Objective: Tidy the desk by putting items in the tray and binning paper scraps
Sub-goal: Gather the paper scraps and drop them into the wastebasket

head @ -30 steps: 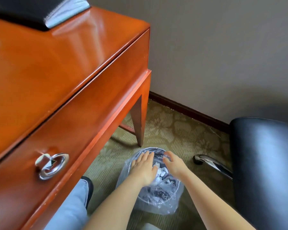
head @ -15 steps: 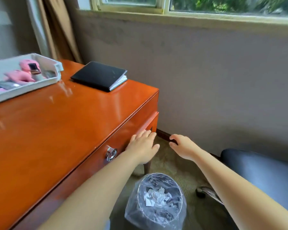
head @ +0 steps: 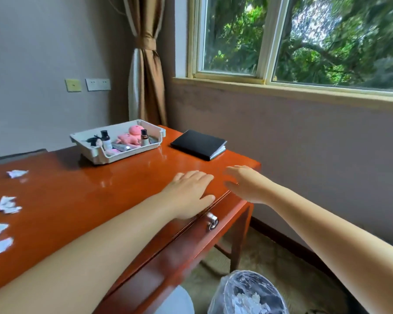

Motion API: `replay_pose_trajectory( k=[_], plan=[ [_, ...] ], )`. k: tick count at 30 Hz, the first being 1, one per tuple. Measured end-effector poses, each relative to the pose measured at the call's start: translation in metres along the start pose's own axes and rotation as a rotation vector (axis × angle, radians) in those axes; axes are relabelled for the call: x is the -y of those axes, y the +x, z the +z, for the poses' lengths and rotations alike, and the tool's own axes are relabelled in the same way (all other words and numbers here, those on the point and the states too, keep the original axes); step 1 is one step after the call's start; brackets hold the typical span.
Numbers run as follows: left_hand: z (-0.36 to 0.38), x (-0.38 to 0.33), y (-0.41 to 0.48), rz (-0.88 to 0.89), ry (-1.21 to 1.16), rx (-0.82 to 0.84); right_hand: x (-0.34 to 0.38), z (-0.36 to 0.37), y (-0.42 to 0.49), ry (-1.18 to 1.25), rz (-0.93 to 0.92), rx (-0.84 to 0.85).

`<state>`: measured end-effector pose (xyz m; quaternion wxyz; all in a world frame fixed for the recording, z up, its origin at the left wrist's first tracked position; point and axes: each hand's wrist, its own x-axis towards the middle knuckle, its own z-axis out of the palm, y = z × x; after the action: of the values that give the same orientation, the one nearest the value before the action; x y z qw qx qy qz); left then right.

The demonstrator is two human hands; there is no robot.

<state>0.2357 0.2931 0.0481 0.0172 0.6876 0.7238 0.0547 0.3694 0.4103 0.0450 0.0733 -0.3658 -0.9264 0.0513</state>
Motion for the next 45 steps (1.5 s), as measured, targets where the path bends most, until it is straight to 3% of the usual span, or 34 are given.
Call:
replay_pose_trajectory(
  k=[12,21,28,35,40,45],
  plan=[
    [-0.01,0.125,-0.155,-0.398,0.059,0.037,0.162,0.037,0.02,0.001,-0.372,0.118],
    [0.021,0.199,-0.24,-0.751,0.103,-0.03,0.266,0.094,0.027,0.087,-0.521,0.216],
    [0.039,0.246,-0.264,-0.989,0.051,-0.225,0.346,0.128,0.04,0.197,-0.566,0.137],
    [0.044,0.287,-0.262,-1.096,0.07,-0.361,0.408,0.153,0.077,0.199,-0.548,0.119],
    [0.04,0.317,-0.262,-1.202,0.104,-0.368,0.426,0.159,0.106,0.193,-0.497,0.091],
    [0.039,0.346,-0.261,-1.279,0.132,-0.36,0.43,0.16,0.122,0.292,-0.607,0.042]
  ],
)
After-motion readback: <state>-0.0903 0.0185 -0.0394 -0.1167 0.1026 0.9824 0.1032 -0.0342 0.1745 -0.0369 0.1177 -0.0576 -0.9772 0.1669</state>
